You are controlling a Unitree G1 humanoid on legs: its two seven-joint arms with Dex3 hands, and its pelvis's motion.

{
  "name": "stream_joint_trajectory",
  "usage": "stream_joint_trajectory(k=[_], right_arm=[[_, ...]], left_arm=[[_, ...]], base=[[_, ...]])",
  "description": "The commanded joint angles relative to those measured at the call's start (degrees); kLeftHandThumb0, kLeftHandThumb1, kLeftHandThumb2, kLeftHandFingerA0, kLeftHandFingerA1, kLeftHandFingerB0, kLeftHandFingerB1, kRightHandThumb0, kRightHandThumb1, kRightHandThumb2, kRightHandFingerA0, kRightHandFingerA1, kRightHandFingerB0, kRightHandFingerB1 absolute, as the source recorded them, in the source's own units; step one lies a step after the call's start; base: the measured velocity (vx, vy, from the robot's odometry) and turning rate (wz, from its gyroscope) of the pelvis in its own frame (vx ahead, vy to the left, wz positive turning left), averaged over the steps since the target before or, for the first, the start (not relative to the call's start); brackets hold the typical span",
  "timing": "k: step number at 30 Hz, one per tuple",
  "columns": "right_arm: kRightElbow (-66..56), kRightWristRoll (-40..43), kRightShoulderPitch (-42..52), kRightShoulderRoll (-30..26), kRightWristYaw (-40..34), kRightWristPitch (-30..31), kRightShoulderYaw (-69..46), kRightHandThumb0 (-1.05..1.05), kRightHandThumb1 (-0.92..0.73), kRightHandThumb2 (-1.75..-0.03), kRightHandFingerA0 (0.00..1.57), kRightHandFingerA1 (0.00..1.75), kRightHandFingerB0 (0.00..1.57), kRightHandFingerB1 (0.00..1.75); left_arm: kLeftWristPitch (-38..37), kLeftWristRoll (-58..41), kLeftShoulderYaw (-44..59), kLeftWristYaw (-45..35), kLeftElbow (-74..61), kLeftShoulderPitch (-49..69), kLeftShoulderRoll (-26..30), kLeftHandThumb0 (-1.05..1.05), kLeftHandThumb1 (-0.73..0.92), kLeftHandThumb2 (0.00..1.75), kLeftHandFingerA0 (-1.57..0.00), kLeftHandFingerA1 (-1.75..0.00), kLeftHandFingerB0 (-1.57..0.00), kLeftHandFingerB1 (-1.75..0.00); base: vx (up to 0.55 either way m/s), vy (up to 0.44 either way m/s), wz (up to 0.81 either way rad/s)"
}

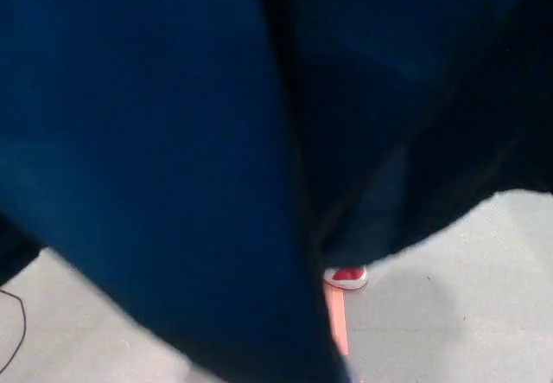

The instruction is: A person hands a coat to the robot and the robot grabs it with both hands and holds it while the person wears the coat.

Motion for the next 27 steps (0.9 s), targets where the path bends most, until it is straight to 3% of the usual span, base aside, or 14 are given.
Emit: stream_joint_trajectory(k=[1,17,21,24,27], right_arm=[[0.98,-0.85,-1.13,-3.36,-1.35,5.53,-0.12,-0.49,-0.78,-0.69,0.98,1.75,0.71,1.65],[1.06,-1.05,-1.02,-3.25,-1.11,5.98,-0.48,-0.50,-0.80,-0.66,0.97,1.74,0.75,1.61],[1.04,-1.91,-0.91,-3.49,-1.57,5.82,0.16,-0.50,-0.81,-0.67,1.07,1.65,0.79,1.56],[1.04,-2.30,-0.92,-3.52,-1.93,5.93,0.34,-0.51,-0.81,-0.67,0.99,1.74,0.77,1.62],[1.05,-2.31,-0.95,-3.42,-1.76,6.20,0.21,-0.50,-0.82,-0.66,1.00,1.72,0.78,1.59]], left_arm=[[5.42,0.59,0.22,0.28,1.39,-0.26,3.13,-0.44,0.78,0.63,-0.97,-1.75,-0.68,-1.67],[2.83,-0.16,1.41,0.45,1.25,0.82,3.47,-0.47,0.79,0.65,-1.04,-1.75,-0.78,-1.65],[2.48,0.16,1.19,1.27,1.13,1.03,3.64,-0.45,0.77,0.64,-1.04,-1.75,-0.75,-1.64],[2.18,0.13,1.23,1.84,1.06,1.16,3.75,-0.45,0.77,0.64,-1.05,-1.75,-0.76,-1.66],[2.59,0.04,1.34,1.73,1.07,1.20,3.71,-0.45,0.77,0.64,-1.04,-1.75,-0.76,-1.64]], base=[[0.00,0.000,0.00],[0.00,0.000,0.00],[0.00,0.000,0.00],[0.00,0.000,0.00],[0.00,0.000,0.00]])
